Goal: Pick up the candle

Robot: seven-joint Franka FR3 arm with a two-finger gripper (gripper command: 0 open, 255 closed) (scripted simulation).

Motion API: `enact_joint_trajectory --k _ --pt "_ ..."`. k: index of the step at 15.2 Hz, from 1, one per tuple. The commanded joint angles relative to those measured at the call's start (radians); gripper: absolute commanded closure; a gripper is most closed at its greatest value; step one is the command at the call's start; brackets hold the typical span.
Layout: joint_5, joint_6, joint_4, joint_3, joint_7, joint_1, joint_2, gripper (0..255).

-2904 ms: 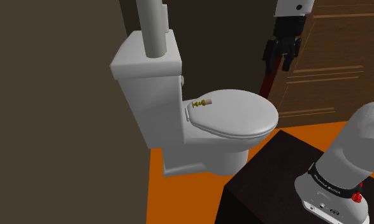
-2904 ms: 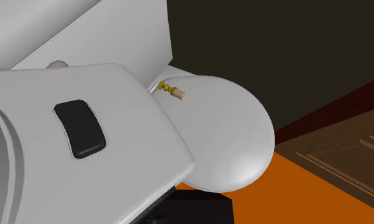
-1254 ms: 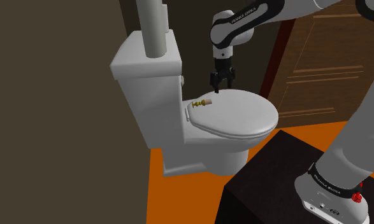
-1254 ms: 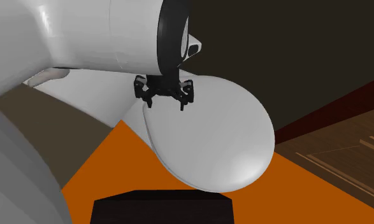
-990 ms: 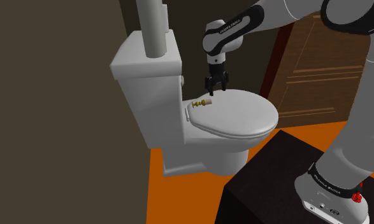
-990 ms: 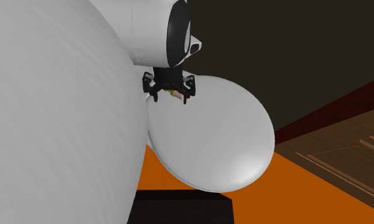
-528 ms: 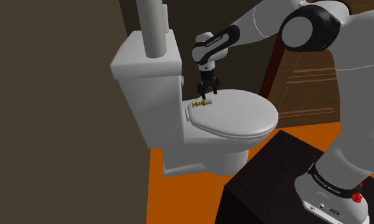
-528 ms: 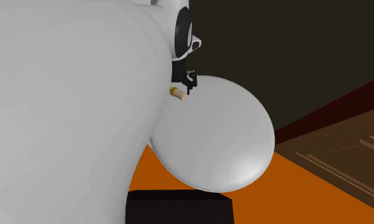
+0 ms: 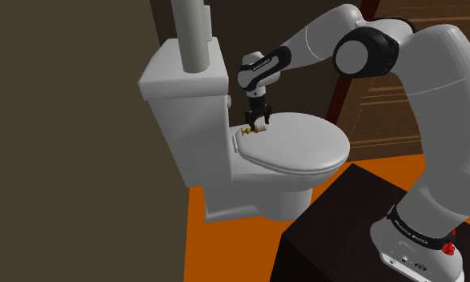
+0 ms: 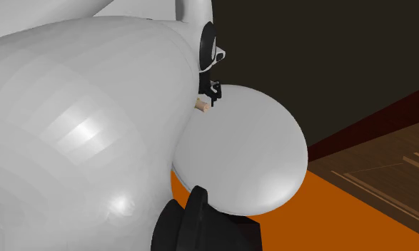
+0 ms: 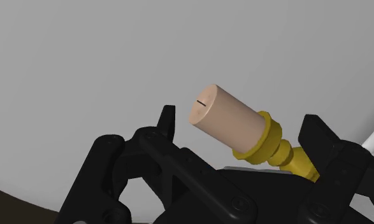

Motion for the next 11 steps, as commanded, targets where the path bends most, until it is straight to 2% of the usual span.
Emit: enact_joint_trajectory --k 1,3,4,11 --pt "0.001 0.024 -0.002 0.001 -0.001 -0.001 0.021 0" --pt "0.001 0.024 -0.002 0.001 -0.001 -0.001 0.021 0" --pt "0.001 0.024 -0.004 0.001 -0.001 -0.001 0.019 255" --pt "0.001 0.024 -0.005 0.001 -0.001 -0.001 0.018 255"
